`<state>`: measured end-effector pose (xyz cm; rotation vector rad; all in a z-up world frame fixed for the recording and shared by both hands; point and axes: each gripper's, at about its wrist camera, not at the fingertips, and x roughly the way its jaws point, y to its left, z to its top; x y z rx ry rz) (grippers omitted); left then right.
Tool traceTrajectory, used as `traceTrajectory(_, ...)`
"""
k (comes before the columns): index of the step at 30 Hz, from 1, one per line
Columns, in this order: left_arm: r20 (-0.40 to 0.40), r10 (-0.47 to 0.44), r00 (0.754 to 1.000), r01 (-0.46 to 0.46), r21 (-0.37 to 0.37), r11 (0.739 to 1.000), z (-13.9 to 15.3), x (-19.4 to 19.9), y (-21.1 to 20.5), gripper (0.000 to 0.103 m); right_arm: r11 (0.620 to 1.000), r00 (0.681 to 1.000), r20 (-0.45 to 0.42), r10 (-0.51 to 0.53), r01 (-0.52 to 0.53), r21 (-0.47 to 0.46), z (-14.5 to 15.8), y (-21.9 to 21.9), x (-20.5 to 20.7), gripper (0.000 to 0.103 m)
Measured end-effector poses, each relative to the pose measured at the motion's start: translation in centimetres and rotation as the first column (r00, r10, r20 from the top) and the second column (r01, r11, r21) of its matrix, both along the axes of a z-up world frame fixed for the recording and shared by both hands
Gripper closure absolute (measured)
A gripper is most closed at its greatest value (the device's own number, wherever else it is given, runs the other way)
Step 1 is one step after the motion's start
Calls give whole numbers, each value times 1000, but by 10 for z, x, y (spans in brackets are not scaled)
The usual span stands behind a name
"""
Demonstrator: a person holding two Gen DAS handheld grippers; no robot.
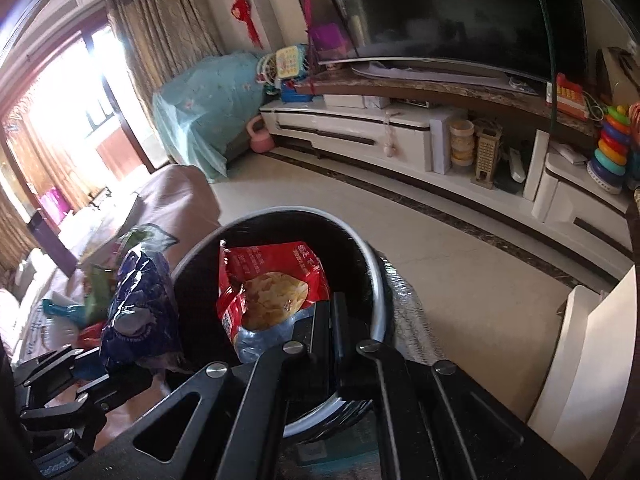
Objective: Collect trash
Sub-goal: 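Open both tools over the black bin to drop the bags, then move both tools back over the table toward the remaining trash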
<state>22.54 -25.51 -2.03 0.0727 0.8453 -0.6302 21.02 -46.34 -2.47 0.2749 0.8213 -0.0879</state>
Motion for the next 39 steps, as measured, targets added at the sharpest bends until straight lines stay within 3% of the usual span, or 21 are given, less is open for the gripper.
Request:
traceTrajectory(1, 7, 12, 1000, -12, 10, 1000, -1, 0, 0, 38, 1000, 1000, -5, 2, -2, 2, -2, -1, 2, 97)
traceTrajectory(3, 14, 24, 1000, -24, 11, 1000, -4, -1, 3, 28, 1000, 1000, -15, 2, -2, 9, -5, -1, 4, 96)
traceTrajectory(10, -2, 65, 998, -65, -14, 998, -6, -9, 27, 24, 999, 1000, 7, -3, 3, 44, -4, -4, -2, 69)
traceTrajectory(14, -3, 109, 994, -109, -21, 994, -8, -25, 51, 19, 997, 999, 44, -13, 9, 80, 1, 2, -18, 28)
traceTrajectory(16, -18, 126, 992, -127, -30, 991, -10, -33, 62, 19, 996, 998, 65, -15, 9, 90, 4, 10, -28, 22)
traceTrajectory(27, -7, 231, 973, -231, -43, 972, -10, -83, 131, 17, 986, 990, 122, 68, -86, 145, 11, 69, -67, 2)
traceTrajectory(39, -24, 398, 917, -399, -37, 916, -17, -108, 217, 17, 969, 975, 95, 199, -210, 132, -3, 138, -83, 2)
